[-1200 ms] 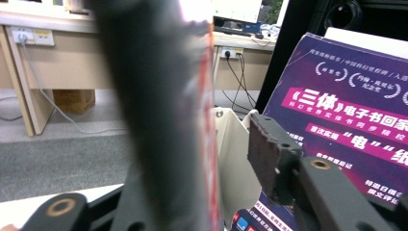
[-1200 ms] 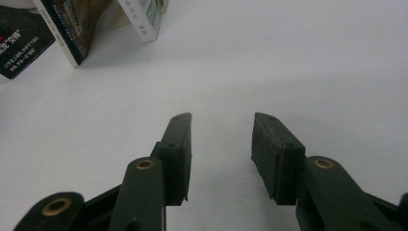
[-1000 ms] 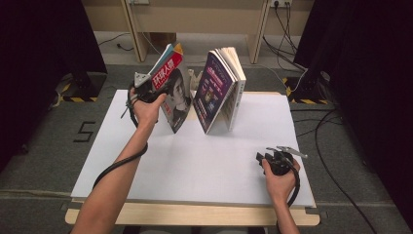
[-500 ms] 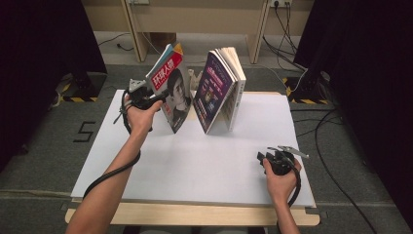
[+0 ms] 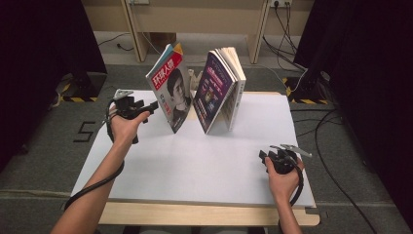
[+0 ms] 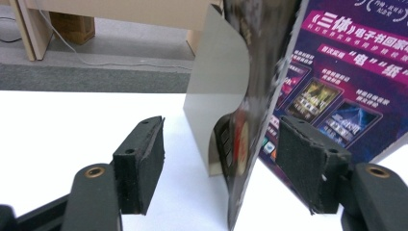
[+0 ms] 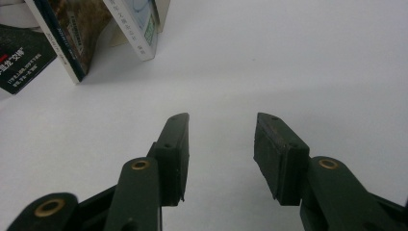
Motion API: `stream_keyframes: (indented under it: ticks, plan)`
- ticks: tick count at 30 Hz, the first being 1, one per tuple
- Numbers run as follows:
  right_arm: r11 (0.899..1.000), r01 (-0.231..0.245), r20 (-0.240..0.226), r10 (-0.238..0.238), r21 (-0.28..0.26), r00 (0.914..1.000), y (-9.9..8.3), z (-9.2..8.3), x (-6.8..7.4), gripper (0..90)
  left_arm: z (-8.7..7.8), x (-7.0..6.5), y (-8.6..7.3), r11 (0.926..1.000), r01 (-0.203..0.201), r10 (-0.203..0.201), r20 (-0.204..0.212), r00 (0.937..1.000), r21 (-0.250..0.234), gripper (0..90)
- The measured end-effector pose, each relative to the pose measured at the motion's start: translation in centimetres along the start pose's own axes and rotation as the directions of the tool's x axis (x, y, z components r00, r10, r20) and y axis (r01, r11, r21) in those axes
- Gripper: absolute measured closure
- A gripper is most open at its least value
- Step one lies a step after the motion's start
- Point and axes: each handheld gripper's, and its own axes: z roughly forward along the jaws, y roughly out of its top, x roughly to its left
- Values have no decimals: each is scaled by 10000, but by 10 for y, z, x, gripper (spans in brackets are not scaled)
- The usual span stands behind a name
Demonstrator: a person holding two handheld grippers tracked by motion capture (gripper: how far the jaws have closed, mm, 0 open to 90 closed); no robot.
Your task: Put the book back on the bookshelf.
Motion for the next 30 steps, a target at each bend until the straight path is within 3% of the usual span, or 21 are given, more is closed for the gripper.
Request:
stream_keyframes:
  ticks: [10,11,17,24,30]
  plan:
    - [9995,263,151,-266,199,9995,-3,-3,-6,548,-29,8,-26,9997,-122,116,280,9995,218,325]
    - [9996,114,190,-119,250,9997,-3,-4,-5,547,-31,9,-28,9996,-126,118,322,9994,235,324]
    - [9988,426,340,-434,241,9985,-4,-8,-7,539,-46,12,-46,9994,-71,54,480,9988,353,322]
    - [9983,527,444,-538,257,9976,-6,-11,-10,533,-61,14,-65,9984,-386,366,477,9982,416,322]
    - [9982,497,577,-516,332,9970,-8,-14,-12,531,-69,20,-83,9976,-392,368,417,9985,579,322]
